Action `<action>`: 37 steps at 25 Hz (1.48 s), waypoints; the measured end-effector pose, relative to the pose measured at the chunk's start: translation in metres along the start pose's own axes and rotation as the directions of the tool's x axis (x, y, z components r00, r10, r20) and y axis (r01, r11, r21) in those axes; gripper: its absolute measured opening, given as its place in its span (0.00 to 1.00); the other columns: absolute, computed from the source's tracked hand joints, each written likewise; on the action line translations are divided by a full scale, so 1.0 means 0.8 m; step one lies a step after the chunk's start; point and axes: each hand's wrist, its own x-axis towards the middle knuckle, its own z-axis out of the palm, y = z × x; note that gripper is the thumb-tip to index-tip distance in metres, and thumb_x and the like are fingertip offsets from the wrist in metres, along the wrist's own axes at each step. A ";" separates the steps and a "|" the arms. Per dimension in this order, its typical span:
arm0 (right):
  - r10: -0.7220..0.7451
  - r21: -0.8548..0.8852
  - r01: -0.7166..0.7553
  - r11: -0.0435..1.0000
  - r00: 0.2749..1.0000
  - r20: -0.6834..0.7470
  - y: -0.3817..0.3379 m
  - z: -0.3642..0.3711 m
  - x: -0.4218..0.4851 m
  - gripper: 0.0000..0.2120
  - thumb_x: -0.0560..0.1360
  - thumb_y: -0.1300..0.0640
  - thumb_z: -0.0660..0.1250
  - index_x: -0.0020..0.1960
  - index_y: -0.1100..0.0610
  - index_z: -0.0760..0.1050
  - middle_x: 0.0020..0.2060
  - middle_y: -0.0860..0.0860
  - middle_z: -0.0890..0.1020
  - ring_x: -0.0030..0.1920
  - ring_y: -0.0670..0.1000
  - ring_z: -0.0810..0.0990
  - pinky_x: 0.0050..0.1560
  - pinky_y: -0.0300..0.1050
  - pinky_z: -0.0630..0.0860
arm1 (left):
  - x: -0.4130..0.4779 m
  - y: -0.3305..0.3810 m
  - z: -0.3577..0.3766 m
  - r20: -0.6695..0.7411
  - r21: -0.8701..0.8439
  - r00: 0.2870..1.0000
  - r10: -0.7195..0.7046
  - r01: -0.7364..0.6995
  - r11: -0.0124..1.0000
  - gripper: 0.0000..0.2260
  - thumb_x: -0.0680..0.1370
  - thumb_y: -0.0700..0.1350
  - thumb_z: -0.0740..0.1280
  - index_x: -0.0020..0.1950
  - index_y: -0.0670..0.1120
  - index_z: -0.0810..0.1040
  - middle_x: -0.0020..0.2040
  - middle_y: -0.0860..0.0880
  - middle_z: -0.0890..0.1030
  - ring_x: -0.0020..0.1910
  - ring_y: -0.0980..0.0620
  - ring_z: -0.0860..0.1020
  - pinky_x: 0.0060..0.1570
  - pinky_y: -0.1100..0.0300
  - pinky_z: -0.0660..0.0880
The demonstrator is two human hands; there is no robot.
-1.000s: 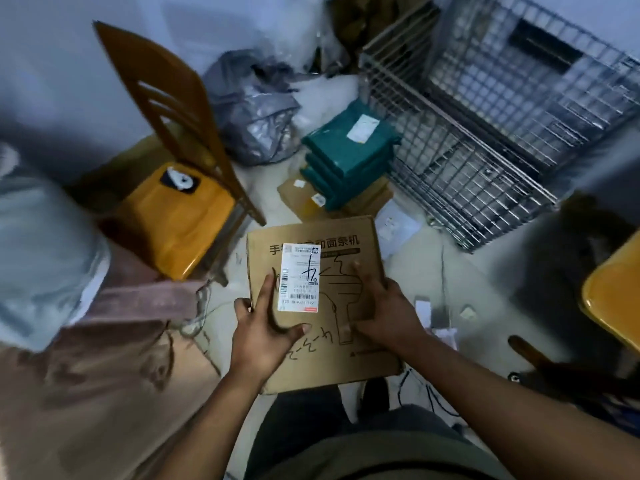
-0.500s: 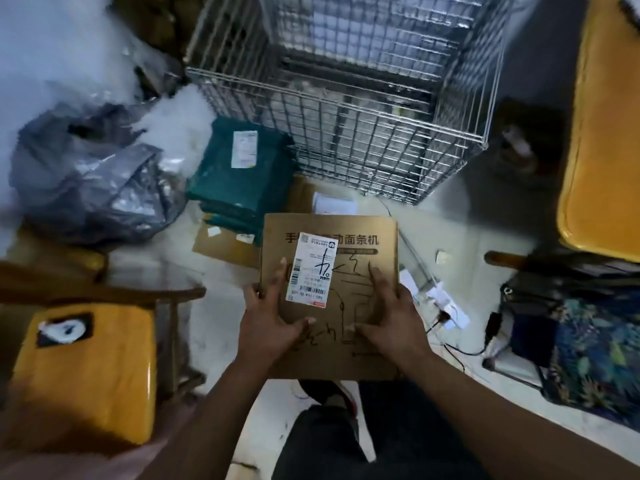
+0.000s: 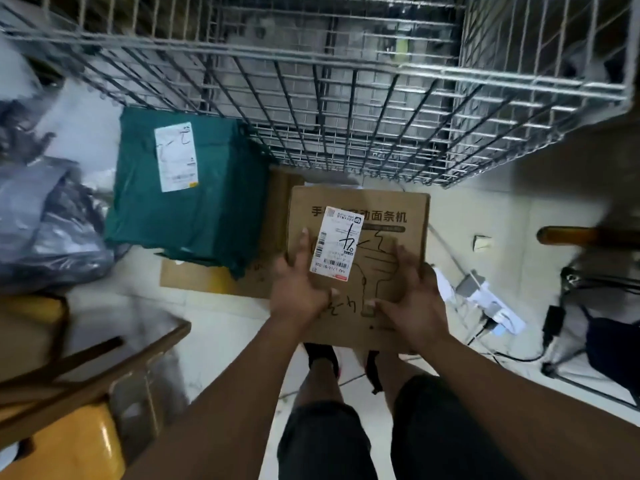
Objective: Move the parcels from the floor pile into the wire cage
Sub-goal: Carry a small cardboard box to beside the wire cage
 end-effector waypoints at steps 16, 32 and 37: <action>-0.036 -0.023 0.035 0.999 0.998 -0.053 0.140 0.232 0.319 0.56 0.68 0.48 0.80 0.81 0.37 0.45 0.70 0.57 0.66 0.66 0.61 0.73 0.64 0.53 0.74 | 0.356 -0.102 0.170 0.048 -0.031 0.998 -0.032 0.033 0.999 0.56 0.71 0.51 0.80 0.81 0.67 0.39 0.82 0.43 0.51 0.80 0.36 0.57 0.75 0.35 0.61; -0.031 -0.113 0.044 0.993 0.993 0.115 0.057 0.122 0.245 0.51 0.68 0.42 0.77 0.82 0.41 0.51 0.79 0.56 0.55 0.76 0.62 0.63 0.71 0.57 0.70 | 0.238 -0.019 0.113 0.026 -0.035 0.996 0.090 -0.089 0.995 0.35 0.77 0.45 0.72 0.81 0.57 0.62 0.75 0.48 0.66 0.69 0.47 0.72 0.62 0.60 0.72; -0.076 -0.026 0.080 0.996 0.989 0.123 -0.032 0.025 0.172 0.43 0.69 0.49 0.77 0.80 0.48 0.61 0.72 0.57 0.69 0.71 0.59 0.71 0.70 0.52 0.71 | 0.153 0.072 0.024 0.068 0.041 0.977 0.201 -0.204 0.978 0.31 0.73 0.47 0.72 0.76 0.54 0.71 0.67 0.49 0.76 0.63 0.48 0.78 0.59 0.56 0.78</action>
